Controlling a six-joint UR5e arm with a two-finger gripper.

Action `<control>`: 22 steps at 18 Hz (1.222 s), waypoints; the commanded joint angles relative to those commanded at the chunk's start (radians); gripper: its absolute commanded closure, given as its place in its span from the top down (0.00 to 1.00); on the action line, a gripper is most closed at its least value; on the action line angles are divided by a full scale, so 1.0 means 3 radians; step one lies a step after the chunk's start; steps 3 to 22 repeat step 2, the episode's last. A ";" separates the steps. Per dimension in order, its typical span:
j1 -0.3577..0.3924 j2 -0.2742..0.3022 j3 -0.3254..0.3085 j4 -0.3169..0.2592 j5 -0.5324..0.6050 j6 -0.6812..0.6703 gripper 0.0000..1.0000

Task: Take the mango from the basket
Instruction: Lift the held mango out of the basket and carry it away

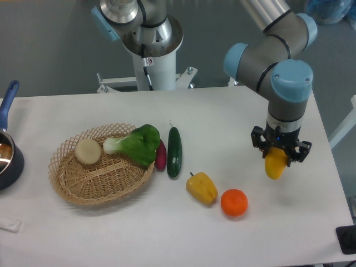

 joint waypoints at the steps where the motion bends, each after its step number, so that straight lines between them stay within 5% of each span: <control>1: 0.0000 0.0000 0.0000 -0.0081 0.0005 0.0020 0.19; 22: 0.0000 0.0005 -0.0010 -0.0107 0.0000 0.0030 0.19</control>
